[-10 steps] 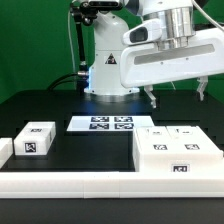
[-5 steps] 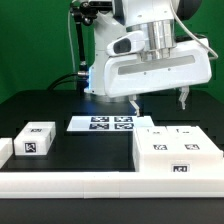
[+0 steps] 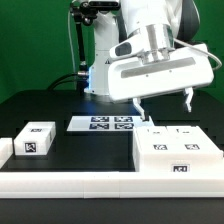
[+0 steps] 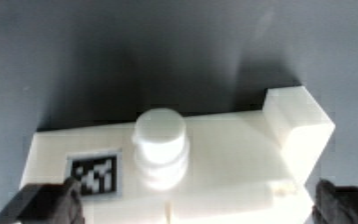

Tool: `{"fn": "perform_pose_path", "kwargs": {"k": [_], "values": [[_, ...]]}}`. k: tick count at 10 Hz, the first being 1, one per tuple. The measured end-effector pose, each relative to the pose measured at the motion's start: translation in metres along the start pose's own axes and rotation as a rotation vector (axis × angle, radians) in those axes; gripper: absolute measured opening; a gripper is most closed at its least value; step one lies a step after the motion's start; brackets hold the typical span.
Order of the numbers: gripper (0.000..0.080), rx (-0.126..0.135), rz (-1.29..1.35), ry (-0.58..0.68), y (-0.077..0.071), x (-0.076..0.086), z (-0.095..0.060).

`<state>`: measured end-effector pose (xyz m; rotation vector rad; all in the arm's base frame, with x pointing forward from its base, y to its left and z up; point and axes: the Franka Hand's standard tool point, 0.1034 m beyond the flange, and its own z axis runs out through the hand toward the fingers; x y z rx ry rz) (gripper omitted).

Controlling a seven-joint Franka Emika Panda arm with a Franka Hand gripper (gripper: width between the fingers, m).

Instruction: Assemble cabinet

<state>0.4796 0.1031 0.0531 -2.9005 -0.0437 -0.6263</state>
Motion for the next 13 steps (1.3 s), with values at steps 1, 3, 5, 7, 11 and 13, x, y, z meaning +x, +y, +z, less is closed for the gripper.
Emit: {"fn": "perform_pose_path", "kwargs": {"k": [1, 3, 5, 7, 11, 13], "values": [[0.0649, -0.005, 0.013, -0.012, 0.003, -0.005, 0.003], [0.0649, -0.014, 0.033, -0.060, 0.008, -0.012, 0.005], [0.0649, -0.014, 0.033, -0.058, 0.008, -0.011, 0.005], [0.0649, -0.018, 0.032, -0.071, 0.012, -0.013, 0.007], [0.0649, -0.044, 0.108, -0.102, 0.014, -0.005, 0.016], [0.0649, -0.039, 0.108, -0.101, 0.012, -0.004, 0.024]]}}
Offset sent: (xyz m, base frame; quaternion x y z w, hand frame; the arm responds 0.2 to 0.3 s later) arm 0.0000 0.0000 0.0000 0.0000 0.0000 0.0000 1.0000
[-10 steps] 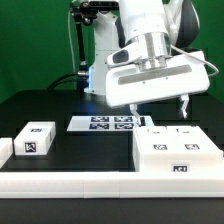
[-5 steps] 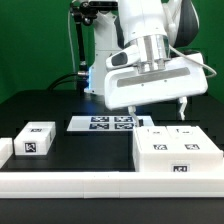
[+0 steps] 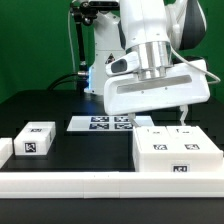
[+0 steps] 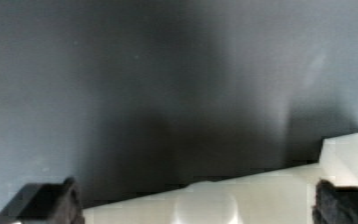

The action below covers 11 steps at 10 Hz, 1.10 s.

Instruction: Assemble cabinet

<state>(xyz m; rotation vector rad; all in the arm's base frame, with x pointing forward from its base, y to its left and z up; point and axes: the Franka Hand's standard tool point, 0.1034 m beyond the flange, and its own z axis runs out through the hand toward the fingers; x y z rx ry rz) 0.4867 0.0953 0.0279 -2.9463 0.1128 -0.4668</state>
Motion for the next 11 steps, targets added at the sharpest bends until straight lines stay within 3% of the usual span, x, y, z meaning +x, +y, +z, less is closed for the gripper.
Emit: {"fn": "perform_pose_path", "kwargs": {"k": [5, 9, 10, 11], "values": [[0.0649, 0.008, 0.015, 0.007, 0.001, 0.012, 0.017], [0.0619, 0.009, 0.006, 0.007, 0.000, 0.013, 0.018], [0.0438, 0.009, 0.006, 0.007, 0.000, 0.013, 0.018], [0.0438, 0.009, 0.006, 0.007, 0.000, 0.013, 0.018]]}}
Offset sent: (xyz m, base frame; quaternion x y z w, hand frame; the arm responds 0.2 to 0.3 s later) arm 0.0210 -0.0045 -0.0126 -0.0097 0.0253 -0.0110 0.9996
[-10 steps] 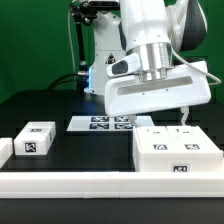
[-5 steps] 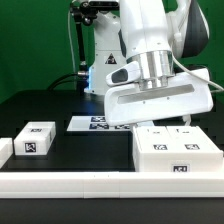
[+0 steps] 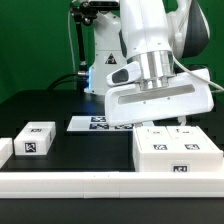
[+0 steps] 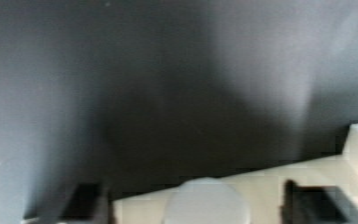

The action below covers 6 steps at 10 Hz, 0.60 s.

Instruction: Assemble cabinet

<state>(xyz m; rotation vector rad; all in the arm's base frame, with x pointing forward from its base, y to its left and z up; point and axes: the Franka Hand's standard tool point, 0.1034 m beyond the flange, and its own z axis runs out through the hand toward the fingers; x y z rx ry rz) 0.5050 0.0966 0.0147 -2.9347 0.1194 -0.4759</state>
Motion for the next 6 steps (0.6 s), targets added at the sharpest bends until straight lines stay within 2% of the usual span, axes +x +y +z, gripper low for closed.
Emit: {"fn": "perform_pose_path", "kwargs": {"k": [1, 2, 6], "values": [[0.0256, 0.000, -0.003, -0.002, -0.0002, -0.0011, 0.0002], [0.0219, 0.000, -0.003, -0.002, -0.0003, -0.0011, 0.0001], [0.0219, 0.000, -0.004, -0.002, -0.0003, -0.0011, 0.0001]]}}
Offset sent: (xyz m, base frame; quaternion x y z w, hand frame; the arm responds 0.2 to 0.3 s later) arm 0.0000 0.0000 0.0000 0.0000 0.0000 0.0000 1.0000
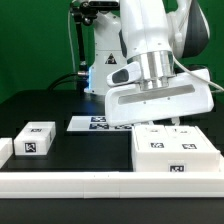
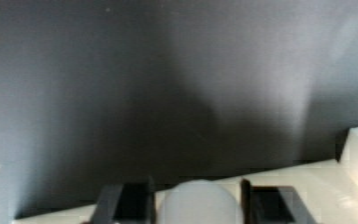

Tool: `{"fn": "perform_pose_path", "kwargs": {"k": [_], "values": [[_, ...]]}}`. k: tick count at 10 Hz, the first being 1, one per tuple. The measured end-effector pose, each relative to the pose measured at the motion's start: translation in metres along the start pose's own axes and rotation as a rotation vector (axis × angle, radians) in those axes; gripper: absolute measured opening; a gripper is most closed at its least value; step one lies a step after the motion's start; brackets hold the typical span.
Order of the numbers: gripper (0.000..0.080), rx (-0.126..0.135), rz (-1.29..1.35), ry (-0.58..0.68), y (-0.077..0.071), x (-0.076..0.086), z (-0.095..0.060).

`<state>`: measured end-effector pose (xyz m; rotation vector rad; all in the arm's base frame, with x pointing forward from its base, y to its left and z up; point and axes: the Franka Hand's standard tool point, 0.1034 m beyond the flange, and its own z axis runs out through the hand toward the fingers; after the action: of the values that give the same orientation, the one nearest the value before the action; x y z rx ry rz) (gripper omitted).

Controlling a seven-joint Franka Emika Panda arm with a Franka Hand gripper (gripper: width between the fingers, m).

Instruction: Assemble cabinet

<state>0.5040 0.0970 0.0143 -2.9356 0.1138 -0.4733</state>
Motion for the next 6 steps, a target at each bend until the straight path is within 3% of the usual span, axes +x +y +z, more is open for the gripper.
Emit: {"fn": "perform_pose_path", "kwargs": {"k": [4, 6], "values": [[0.0220, -0.003, -0.012, -0.010, 0.0049, 0.0038, -0.0079], [0.0222, -0.002, -0.010, -0.017, 0.0049, 0.0016, -0.0039]]}}
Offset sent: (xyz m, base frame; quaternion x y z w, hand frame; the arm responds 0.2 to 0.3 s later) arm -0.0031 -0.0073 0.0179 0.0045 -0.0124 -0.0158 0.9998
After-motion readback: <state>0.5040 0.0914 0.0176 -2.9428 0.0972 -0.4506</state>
